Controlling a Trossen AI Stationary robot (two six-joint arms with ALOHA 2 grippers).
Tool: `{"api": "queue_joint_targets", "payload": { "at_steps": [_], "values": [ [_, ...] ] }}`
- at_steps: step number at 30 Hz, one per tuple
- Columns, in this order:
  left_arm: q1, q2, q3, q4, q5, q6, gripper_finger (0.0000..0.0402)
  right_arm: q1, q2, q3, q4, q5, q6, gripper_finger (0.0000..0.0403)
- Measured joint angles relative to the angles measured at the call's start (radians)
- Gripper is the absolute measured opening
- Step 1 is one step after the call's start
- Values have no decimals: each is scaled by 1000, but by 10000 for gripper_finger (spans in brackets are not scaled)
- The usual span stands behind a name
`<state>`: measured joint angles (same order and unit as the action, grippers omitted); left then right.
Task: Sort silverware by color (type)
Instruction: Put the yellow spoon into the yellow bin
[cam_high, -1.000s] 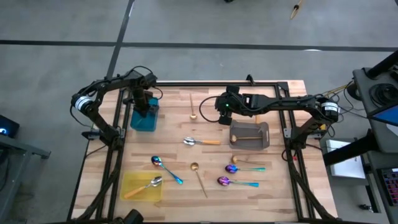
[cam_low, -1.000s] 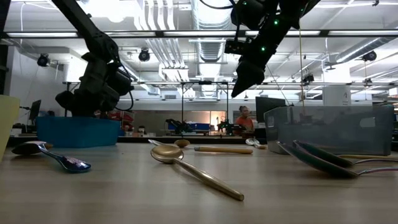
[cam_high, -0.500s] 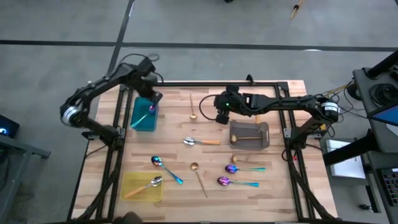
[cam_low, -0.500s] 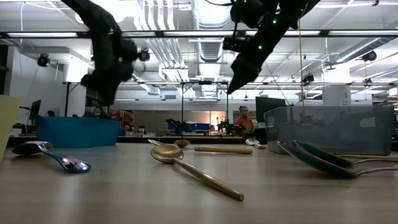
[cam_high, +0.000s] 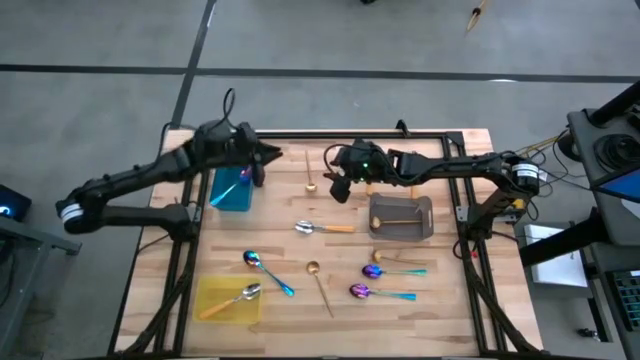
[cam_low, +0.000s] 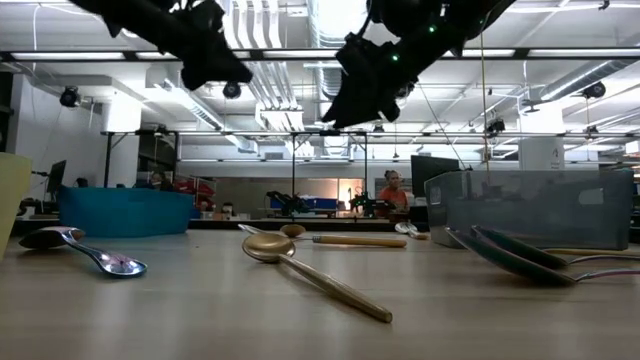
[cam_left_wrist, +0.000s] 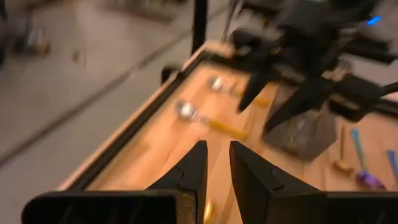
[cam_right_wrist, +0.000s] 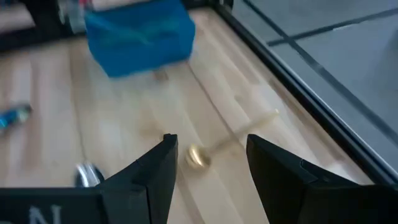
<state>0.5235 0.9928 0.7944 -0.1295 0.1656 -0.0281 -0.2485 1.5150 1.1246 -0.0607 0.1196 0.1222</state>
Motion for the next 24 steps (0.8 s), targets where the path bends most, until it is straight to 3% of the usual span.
{"api": "queue_joint_targets", "payload": {
  "at_steps": [6, 16, 24],
  "values": [
    [-30, -56, -134, 219, 0, 71, 50, -1, 0, 37, -68, 2, 125, 183],
    [-29, -77, -168, 244, -1, 217, 50, 10, 12, 107, -145, -20, 224, 182],
    [-29, -77, -160, 235, 1, 286, 50, 4, 99, 210, -183, -17, 271, 182]
  ]
}}
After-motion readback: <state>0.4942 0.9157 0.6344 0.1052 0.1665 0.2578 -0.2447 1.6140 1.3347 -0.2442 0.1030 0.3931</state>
